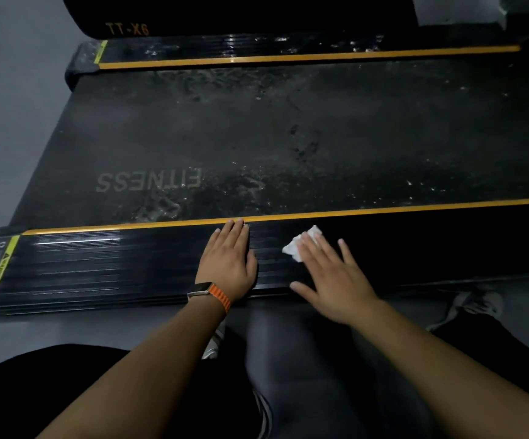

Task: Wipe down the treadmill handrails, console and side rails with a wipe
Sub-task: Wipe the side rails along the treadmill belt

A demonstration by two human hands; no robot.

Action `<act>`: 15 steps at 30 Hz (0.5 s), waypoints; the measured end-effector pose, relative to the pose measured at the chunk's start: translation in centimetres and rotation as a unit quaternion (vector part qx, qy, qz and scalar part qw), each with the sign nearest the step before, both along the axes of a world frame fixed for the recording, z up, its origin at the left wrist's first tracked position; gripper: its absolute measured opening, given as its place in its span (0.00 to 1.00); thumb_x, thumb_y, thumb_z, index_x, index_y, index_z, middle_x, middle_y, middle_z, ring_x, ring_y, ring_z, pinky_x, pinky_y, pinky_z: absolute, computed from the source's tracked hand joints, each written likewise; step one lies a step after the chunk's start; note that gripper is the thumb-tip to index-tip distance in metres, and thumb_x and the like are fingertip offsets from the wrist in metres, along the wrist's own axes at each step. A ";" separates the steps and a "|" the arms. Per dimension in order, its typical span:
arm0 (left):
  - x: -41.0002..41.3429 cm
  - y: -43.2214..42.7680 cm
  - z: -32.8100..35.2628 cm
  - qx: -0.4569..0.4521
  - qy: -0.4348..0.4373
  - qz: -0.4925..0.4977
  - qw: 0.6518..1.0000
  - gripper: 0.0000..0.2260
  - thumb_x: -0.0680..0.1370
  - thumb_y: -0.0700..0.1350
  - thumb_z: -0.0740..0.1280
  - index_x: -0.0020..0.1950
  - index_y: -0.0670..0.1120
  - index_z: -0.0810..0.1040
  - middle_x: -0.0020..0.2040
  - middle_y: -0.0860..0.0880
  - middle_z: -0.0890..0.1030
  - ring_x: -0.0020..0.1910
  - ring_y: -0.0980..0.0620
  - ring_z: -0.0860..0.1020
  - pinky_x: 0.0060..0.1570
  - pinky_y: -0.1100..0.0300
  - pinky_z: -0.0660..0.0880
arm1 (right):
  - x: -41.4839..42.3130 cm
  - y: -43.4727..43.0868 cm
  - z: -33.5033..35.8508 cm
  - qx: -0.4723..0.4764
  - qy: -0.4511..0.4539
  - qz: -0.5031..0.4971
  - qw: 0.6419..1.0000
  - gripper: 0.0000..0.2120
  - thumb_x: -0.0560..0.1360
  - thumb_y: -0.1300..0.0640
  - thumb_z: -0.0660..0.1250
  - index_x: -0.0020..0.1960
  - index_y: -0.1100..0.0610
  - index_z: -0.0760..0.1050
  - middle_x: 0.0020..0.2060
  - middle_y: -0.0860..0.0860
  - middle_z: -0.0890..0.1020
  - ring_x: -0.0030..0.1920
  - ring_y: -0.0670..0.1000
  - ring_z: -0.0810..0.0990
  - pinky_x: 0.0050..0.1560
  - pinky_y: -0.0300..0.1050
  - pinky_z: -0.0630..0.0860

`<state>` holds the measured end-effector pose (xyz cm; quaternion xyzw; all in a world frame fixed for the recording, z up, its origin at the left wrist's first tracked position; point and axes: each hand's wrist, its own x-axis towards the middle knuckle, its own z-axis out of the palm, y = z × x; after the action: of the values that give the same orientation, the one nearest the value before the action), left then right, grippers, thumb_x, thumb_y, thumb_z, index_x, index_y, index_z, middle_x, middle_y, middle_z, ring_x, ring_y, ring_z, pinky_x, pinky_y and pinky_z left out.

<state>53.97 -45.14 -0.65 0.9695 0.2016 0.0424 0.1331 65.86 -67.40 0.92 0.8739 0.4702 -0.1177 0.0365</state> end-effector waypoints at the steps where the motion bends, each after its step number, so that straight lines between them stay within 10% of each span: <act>1: 0.0 0.0 0.0 -0.002 0.001 -0.001 1.000 0.30 0.82 0.55 0.49 0.80 0.42 0.66 0.81 0.44 0.65 0.82 0.47 0.58 0.81 0.47 0.55 | 0.6 -1.3 0.0 -0.007 -0.010 -0.012 1.000 0.44 0.77 0.27 0.35 0.85 0.52 0.39 0.84 0.47 0.39 0.84 0.50 0.37 0.82 0.63 0.45; 6: 0.1 0.0 0.2 -0.006 0.004 0.003 1.000 0.30 0.82 0.56 0.49 0.80 0.42 0.66 0.81 0.44 0.65 0.81 0.47 0.59 0.81 0.48 0.54 | 0.5 -3.5 0.0 0.005 -0.007 -0.113 0.994 0.45 0.78 0.28 0.37 0.85 0.55 0.41 0.84 0.50 0.42 0.84 0.53 0.39 0.82 0.61 0.42; 15: 0.1 0.1 0.3 -0.010 0.001 0.003 1.000 0.30 0.81 0.55 0.49 0.80 0.42 0.66 0.81 0.44 0.64 0.81 0.47 0.59 0.80 0.47 0.56 | -1.5 -3.6 -1.8 0.044 -0.040 -0.001 0.998 0.41 0.82 0.31 0.46 0.86 0.55 0.51 0.85 0.50 0.51 0.85 0.52 0.48 0.79 0.67 0.59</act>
<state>54.05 -45.05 -0.35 0.9675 0.2050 0.0400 0.1423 64.34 -71.04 -0.83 0.8791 0.4724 -0.0617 0.0164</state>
